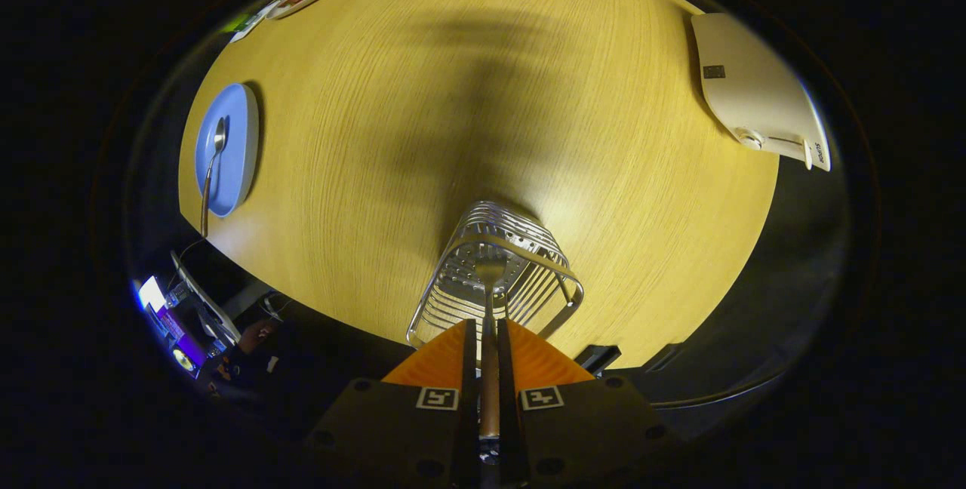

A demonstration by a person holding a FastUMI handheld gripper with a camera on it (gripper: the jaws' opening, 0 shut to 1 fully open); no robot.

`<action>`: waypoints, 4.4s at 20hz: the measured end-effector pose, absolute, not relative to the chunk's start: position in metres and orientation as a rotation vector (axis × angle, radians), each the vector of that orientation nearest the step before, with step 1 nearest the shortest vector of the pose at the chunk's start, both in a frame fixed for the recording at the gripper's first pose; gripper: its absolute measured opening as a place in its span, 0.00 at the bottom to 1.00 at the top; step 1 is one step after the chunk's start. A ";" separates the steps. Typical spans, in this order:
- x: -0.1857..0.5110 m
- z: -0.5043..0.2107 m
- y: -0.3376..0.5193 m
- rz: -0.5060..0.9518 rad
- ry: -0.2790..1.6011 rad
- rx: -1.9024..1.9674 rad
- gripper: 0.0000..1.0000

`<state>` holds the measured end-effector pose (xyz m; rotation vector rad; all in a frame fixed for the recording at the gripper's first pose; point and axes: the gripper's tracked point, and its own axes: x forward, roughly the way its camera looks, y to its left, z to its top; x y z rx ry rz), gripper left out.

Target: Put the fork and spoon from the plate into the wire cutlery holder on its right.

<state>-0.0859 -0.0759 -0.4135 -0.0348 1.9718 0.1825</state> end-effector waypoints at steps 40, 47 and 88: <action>-0.035 -0.470 0.351 0.260 1.655 0.566 0.47; -0.024 -0.469 0.332 0.206 1.628 0.650 0.10; -0.093 -0.370 -0.075 -0.029 1.707 0.640 0.06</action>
